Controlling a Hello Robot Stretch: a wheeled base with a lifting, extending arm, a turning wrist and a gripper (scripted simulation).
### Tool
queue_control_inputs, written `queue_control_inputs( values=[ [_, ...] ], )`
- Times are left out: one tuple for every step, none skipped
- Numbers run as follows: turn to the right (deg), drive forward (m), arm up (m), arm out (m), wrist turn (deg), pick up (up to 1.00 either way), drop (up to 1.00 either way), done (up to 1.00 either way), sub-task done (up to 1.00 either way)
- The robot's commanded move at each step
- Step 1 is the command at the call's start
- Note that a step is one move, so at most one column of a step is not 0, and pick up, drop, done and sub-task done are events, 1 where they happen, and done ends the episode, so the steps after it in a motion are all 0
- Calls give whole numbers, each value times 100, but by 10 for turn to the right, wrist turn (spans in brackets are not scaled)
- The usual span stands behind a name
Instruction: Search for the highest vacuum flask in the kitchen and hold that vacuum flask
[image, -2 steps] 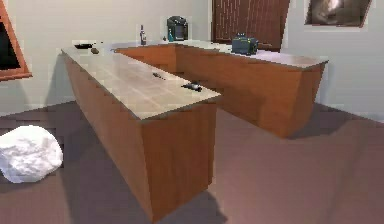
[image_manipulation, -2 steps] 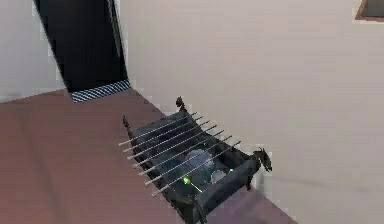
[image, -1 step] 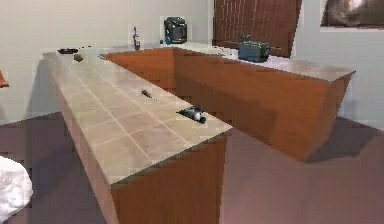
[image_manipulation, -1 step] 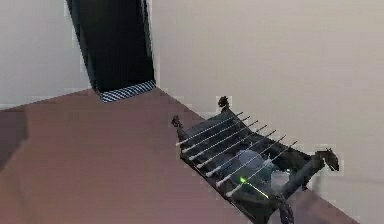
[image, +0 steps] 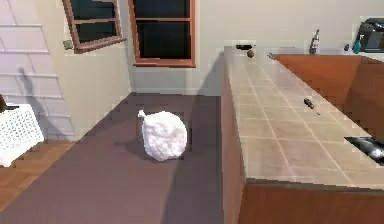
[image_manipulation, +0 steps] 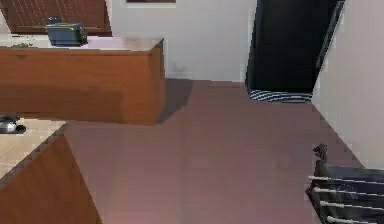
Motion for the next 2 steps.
queue_control_inputs(
  values=[
    [-420,0,0,0,0,0,0,0,0],
    [450,0,0,0,0,0,0,0,0]
  ],
)
